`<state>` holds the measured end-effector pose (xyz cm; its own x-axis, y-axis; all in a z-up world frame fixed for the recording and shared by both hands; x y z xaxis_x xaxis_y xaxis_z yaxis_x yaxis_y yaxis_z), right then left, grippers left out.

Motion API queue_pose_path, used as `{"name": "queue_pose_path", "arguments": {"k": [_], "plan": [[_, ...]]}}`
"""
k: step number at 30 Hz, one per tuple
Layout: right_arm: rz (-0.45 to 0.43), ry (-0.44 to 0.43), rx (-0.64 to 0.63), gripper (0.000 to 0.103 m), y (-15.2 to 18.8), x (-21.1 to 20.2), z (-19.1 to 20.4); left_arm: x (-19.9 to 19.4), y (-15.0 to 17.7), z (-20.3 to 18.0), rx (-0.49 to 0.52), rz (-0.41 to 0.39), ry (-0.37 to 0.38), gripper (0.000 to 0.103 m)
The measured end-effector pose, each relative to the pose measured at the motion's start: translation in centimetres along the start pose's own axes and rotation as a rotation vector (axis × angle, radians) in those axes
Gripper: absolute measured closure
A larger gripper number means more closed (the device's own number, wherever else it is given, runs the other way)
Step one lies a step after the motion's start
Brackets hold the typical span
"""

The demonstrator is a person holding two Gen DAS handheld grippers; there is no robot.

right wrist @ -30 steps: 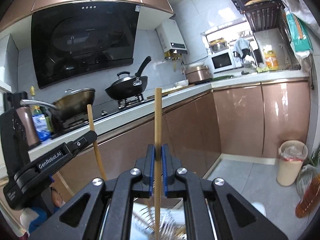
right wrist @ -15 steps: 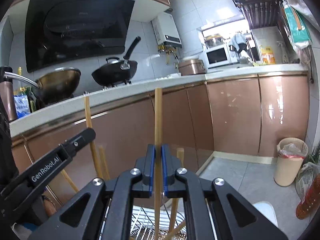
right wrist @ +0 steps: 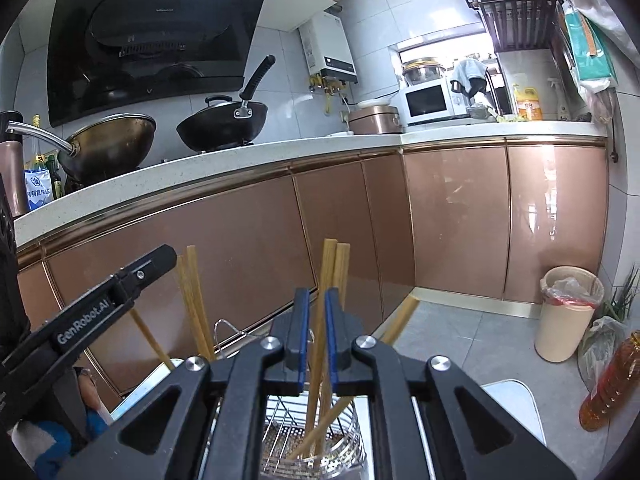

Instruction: Organize utensils

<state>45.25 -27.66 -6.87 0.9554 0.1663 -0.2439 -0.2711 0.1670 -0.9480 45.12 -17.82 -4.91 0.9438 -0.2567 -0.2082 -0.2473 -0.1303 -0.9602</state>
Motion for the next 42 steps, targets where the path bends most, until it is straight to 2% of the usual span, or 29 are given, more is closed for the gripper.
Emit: {"name": "queue_pose_path", "arguments": {"k": [3,7,12,17,22,31,42], "plan": [[0.002,0.006,-0.001,0.092,-0.3,-1.3,0.2,-1.5,-0.7,0.2,0.005,-0.006,0.003,0.063],[-0.007,0.012,0.008,0.077,-1.0,-3.7,0.7,-4.2,-2.0,0.5,0.005,-0.014,0.005,0.053],[0.025,0.038,0.012,0.076,-1.0,-7.0,1.7,-8.0,-2.6,1.4,0.016,0.021,-0.019,0.034],[0.102,0.061,0.033,0.076,0.5,-10.1,2.5,-11.8,-1.2,2.9,0.033,0.121,-0.064,0.034],[0.164,0.076,0.017,0.075,2.0,-13.8,3.6,-15.4,0.4,4.3,0.057,0.182,-0.102,0.034],[0.192,0.09,0.03,0.075,3.4,-20.1,4.7,-21.6,1.8,4.9,0.107,0.208,-0.122,0.034],[0.22,0.095,0.036,0.075,4.9,-24.8,5.8,-27.4,2.4,4.4,0.163,0.2,-0.135,0.034]]}}
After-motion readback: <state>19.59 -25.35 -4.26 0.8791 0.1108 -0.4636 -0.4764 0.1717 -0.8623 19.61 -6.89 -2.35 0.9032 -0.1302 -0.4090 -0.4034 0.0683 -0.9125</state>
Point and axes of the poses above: each gripper's, at about its wrist camera, not at the fingertips, and x roughly the way its jaws point, z to its left, y to its underside, the point moved 10 cm from there along x, roughly the way its jaws point, and after that the axes turned 1 degree about -y, right-handed, at the moved point
